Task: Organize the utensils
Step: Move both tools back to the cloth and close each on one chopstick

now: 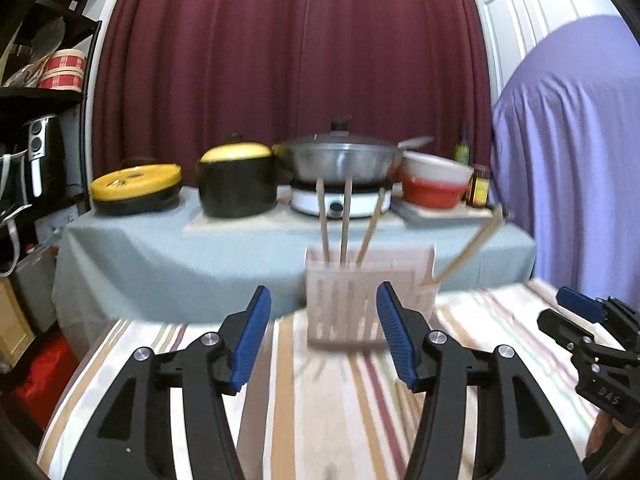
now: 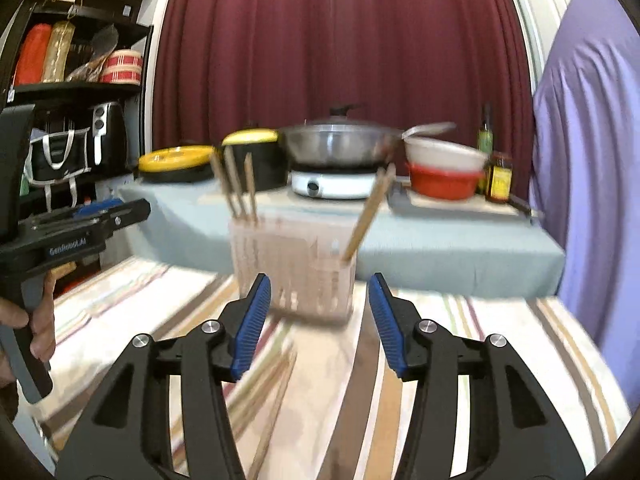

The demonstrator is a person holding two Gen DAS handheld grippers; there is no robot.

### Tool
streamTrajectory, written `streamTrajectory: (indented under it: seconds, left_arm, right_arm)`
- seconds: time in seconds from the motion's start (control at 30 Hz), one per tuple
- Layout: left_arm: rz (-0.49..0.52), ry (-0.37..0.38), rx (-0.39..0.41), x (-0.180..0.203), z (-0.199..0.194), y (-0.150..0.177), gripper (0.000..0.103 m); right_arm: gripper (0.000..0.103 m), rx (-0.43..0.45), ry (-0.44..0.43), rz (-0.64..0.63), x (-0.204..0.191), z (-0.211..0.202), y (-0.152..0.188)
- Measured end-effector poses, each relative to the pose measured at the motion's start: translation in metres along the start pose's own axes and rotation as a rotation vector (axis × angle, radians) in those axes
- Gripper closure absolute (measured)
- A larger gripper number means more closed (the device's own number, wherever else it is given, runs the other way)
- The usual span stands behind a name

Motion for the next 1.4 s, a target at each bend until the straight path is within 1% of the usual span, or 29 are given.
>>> streamTrajectory:
  seconds: [0.07,0.17,0.33,0.43,0.5,0.63,0.67,0.73,0.8,0.97,1.07,1.2,1.33,1.4]
  left_arm:
    - [-0.016,-0.008,-0.027,0.002,-0.006,0.02,0.048]
    - [-0.031,-0.019,-0.057,0.004,-0.015,0.043,0.048]
    - [-0.041,-0.027,-0.102,0.013,-0.032,0.08,0.048]
    - [-0.049,-0.018,-0.124,0.02,-0.041,0.1,0.048]
    - [-0.044,-0.014,-0.139,0.024,-0.044,0.11,0.048]
    - [-0.054,-0.006,-0.166,0.03,-0.05,0.131,0.048]
    - [-0.057,-0.004,-0.174,0.031,-0.051,0.135,0.048]
    - [-0.064,0.002,-0.188,0.034,-0.052,0.143,0.049]
    - [-0.063,0.004,-0.19,0.037,-0.054,0.148,0.049]
    - [-0.063,0.022,-0.2,0.046,-0.053,0.155,0.049]
    - [-0.058,0.048,-0.211,0.055,-0.05,0.16,0.049]
    - [-0.052,0.081,-0.224,0.067,-0.046,0.167,0.049]
    - [-0.045,0.108,-0.249,0.078,-0.04,0.176,0.049]
    - [-0.042,0.121,-0.265,0.084,-0.036,0.181,0.051]
  right_arm:
    - [0.053,-0.038,-0.007,-0.001,-0.001,-0.008,0.022]
    - [0.053,-0.073,-0.01,-0.026,-0.006,-0.023,0.055]
    - [0.054,-0.118,-0.027,-0.037,-0.014,-0.044,0.096]
    - [0.058,-0.144,-0.05,-0.041,-0.023,-0.05,0.114]
    - [0.063,-0.153,-0.061,-0.056,-0.028,-0.053,0.122]
    - [0.066,-0.168,-0.078,-0.069,-0.037,-0.057,0.136]
    - [0.07,-0.179,-0.083,-0.074,-0.039,-0.057,0.142]
    - [0.073,-0.207,-0.096,-0.08,-0.043,-0.056,0.153]
    - [0.078,-0.219,-0.098,-0.087,-0.045,-0.055,0.158]
    - [0.084,-0.257,-0.093,-0.102,-0.047,-0.05,0.17]
    - [0.093,-0.265,-0.09,-0.092,-0.044,-0.048,0.173]
    - [0.095,-0.268,-0.081,-0.065,-0.037,-0.046,0.172]
    - [0.097,-0.25,-0.066,-0.046,-0.027,-0.047,0.166]
    - [0.097,-0.24,-0.061,-0.033,-0.022,-0.048,0.163]
Point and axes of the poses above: each gripper's, at about its wrist camera, not at the fingertips, and z roughly the way its jaws point, x to its right, y to its underside, the point moved 10 cm from there along z, roughly the way its jaws point, and after that the axes turned 15 degrees about y, right-handed, at the moved point
